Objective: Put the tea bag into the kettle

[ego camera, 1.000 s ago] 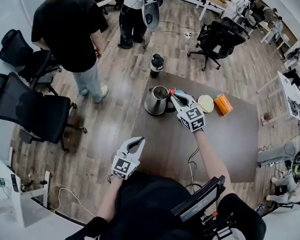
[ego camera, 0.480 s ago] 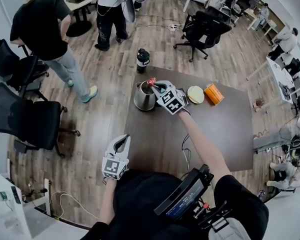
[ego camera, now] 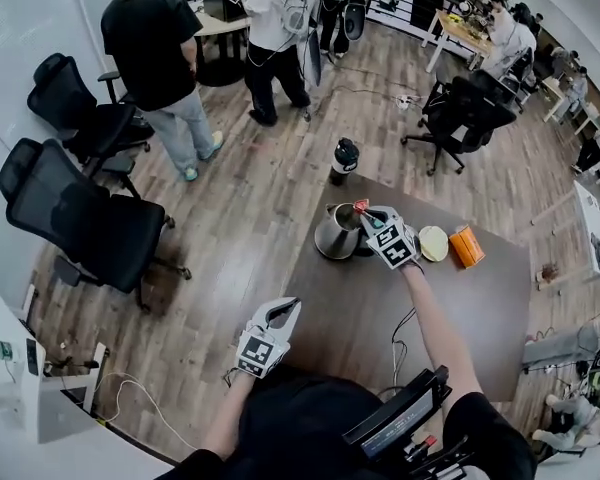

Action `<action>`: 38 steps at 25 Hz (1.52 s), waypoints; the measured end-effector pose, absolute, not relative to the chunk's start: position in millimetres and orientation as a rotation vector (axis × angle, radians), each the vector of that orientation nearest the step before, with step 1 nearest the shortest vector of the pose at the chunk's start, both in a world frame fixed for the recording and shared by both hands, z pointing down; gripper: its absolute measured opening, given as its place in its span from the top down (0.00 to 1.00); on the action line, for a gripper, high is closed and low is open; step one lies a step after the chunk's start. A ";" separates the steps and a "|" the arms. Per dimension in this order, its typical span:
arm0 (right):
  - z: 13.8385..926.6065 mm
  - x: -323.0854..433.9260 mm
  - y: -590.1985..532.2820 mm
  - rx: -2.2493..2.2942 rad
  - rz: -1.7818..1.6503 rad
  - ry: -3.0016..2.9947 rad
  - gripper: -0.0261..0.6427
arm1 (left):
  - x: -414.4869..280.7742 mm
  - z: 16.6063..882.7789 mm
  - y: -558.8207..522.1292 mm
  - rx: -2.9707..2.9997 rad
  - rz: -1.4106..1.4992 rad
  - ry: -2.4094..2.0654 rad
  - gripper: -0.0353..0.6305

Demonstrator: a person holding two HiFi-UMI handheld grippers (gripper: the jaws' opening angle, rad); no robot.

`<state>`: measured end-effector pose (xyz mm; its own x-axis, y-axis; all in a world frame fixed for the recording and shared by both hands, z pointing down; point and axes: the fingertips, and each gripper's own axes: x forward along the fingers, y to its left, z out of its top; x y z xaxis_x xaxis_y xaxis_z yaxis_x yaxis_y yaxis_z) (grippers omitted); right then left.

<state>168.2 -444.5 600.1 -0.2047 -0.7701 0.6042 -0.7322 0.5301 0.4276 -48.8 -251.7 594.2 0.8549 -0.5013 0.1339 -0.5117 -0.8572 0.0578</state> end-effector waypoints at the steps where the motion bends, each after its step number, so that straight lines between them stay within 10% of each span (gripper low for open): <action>1: 600.3 169.5 -444.7 1.197 -0.076 -1.946 0.90 | -49.2 594.7 -251.3 2.942 0.182 -0.804 0.94; 38: 617.4 137.6 -470.4 0.575 -0.399 -1.674 0.90 | -75.3 617.4 -242.0 2.878 0.249 -0.904 0.94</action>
